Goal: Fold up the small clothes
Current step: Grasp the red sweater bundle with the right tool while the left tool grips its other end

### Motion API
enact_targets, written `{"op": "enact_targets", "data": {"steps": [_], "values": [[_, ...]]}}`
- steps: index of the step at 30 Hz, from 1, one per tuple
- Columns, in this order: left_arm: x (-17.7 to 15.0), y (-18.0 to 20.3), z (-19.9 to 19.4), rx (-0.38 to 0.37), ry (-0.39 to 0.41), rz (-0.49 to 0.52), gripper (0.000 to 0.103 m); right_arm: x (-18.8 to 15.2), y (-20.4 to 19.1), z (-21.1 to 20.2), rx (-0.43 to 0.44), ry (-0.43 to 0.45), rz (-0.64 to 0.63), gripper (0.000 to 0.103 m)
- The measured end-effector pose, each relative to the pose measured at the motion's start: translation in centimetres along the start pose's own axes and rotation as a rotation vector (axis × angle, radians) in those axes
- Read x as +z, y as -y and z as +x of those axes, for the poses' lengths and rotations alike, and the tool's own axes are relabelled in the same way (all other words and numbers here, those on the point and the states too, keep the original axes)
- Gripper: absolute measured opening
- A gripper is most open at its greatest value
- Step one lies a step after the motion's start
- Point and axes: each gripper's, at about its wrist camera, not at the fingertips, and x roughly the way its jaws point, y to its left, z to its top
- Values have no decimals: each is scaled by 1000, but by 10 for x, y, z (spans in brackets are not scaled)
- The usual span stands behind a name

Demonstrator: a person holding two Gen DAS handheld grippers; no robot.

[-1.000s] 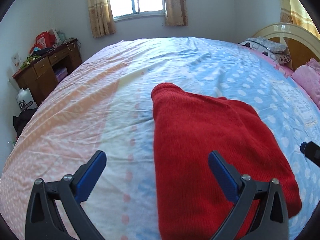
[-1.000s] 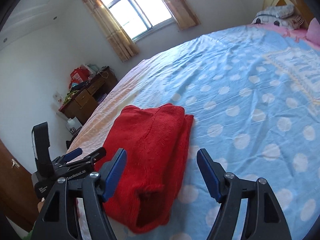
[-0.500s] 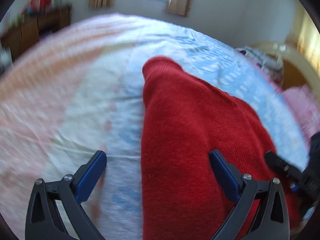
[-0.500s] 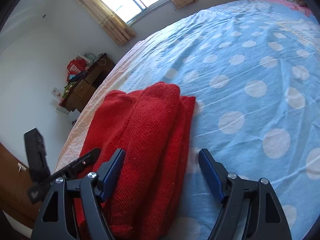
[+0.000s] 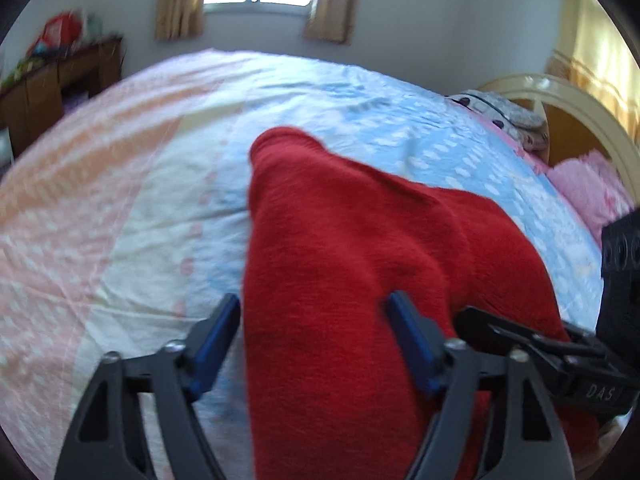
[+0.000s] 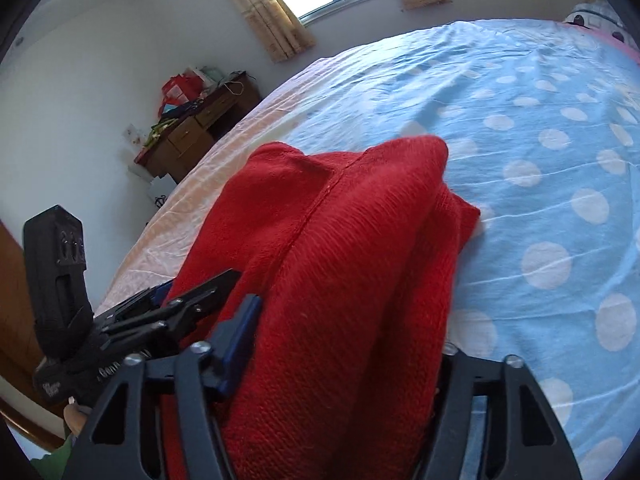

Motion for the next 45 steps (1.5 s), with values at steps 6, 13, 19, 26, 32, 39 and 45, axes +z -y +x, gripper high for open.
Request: {"op": "enact_targets", "data": {"steps": [6, 13, 19, 26, 32, 39, 45], "values": [[5, 1, 4, 7, 13, 11, 62, -1, -1, -1, -10, 16, -5, 55], [6, 1, 4, 2, 2, 6, 54, -3, -5, -5, -47, 28, 30, 52], [0, 12, -18, 7, -44, -11, 38, -21, -28, -33, -77, 30, 58, 46], [-46, 15, -71, -82, -159, -52, 38, -75, -37, -83, 22, -47, 140, 46], [-80, 18, -100, -76, -162, -66, 54, -123, -47, -113, 67, -70, 156, 47], [-70, 13, -62, -23, -201, -100, 102, -127, -19, -108, 120, -33, 307, 58], [-80, 15, -71, -78, -147, -102, 65, -137, -33, -108, 69, 75, 249, 58]]}}
